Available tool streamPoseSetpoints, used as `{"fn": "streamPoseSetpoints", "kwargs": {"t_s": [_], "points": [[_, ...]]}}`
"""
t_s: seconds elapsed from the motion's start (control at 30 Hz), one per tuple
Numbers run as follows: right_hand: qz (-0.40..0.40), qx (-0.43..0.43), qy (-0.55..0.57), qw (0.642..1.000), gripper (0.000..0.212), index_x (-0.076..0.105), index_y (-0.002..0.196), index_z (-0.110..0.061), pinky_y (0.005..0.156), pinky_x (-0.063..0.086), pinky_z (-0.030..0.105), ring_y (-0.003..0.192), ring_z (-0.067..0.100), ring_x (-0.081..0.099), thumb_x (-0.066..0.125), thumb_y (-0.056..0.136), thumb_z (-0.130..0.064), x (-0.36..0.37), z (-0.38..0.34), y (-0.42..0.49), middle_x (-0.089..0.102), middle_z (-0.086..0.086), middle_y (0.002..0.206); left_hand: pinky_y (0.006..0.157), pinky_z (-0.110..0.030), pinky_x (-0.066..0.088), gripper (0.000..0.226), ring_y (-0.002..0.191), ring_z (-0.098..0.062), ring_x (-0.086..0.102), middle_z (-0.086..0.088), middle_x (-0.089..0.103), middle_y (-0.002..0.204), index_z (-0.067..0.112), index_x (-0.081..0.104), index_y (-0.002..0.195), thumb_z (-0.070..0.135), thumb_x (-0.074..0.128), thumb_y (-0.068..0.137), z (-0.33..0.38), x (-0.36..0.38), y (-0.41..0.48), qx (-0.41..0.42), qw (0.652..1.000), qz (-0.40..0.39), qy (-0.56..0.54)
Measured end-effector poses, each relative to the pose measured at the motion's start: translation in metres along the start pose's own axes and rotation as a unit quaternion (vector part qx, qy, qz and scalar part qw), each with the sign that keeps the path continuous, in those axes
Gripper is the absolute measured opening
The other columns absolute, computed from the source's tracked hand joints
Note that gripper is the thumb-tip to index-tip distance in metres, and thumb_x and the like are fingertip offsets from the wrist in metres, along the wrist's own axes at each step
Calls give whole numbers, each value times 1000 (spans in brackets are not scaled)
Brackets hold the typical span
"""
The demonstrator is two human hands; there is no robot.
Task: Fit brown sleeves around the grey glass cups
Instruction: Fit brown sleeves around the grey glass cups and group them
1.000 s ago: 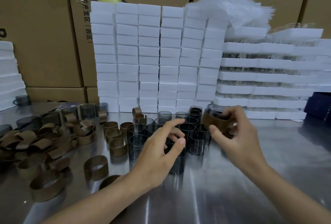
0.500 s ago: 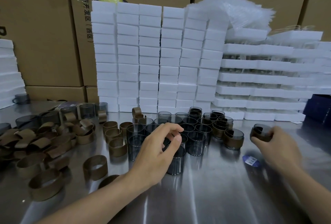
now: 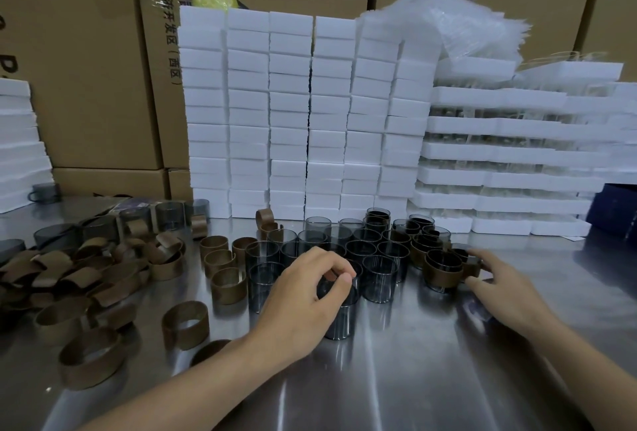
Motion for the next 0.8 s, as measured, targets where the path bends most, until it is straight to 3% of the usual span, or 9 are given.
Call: {"fn": "streamPoseSetpoints", "kwargs": {"t_s": [0.13, 0.27, 0.37, 0.6, 0.73, 0.8], "points": [[-24, -8, -16, 1000, 67, 43, 142, -55, 61, 47, 26, 50, 10, 68, 64, 95, -12, 4, -8, -4, 73, -8, 59, 100, -30, 46, 15, 111, -2, 60, 23, 64, 104, 43, 70, 97, 34, 63, 107, -2, 1, 0, 7, 997, -19, 80], [-33, -12, -46, 998, 74, 40, 159, -44, 73, 51, 32, 70, 16, 70, 68, 95, -18, 7, -8, -1, 72, -6, 64, 101, -18, 31, 20, 115, 3, 50, 29, 57, 109, 42, 70, 107, 46, 50, 110, -2, 4, -2, 46, 976, -61, 204], [-33, -19, -86, 996, 80, 35, 165, -40, 79, 45, 34, 89, 21, 60, 70, 95, -24, 7, -10, -1, 62, -13, 87, 100, -18, 29, 34, 114, 3, 46, 27, 51, 115, 39, 70, 112, 48, 37, 112, 0, 8, -5, 81, 962, -73, 250], [-37, -31, -111, 993, 84, 30, 169, -35, 84, 40, 32, 111, 28, 61, 73, 97, -30, 11, -11, -1, 67, 6, 129, 108, -23, 29, 46, 117, 6, 46, 28, 48, 130, 42, 63, 123, 59, 22, 112, -6, 7, -4, 49, 952, -91, 286], [-29, -46, -84, 995, 80, 36, 166, -40, 76, 44, 32, 87, 13, 61, 74, 96, -32, 6, -10, -3, 69, -9, 95, 108, -26, 31, 41, 116, 2, 50, 27, 54, 127, 45, 57, 122, 59, 20, 111, -5, 4, -3, 49, 942, -76, 324], [-25, -43, -86, 995, 78, 37, 164, -42, 75, 47, 32, 87, 14, 64, 74, 96, -33, 3, -10, -4, 68, -9, 86, 108, -26, 31, 39, 117, 3, 50, 27, 54, 127, 46, 56, 123, 58, 21, 111, -6, 3, -3, 47, 944, -70, 320]]}}
Point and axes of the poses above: each hand's wrist, its own y-axis towards the middle knuckle, its own x-axis out of the palm, z = x × y, the point moved 7 cm from there along y, towards the middle knuckle
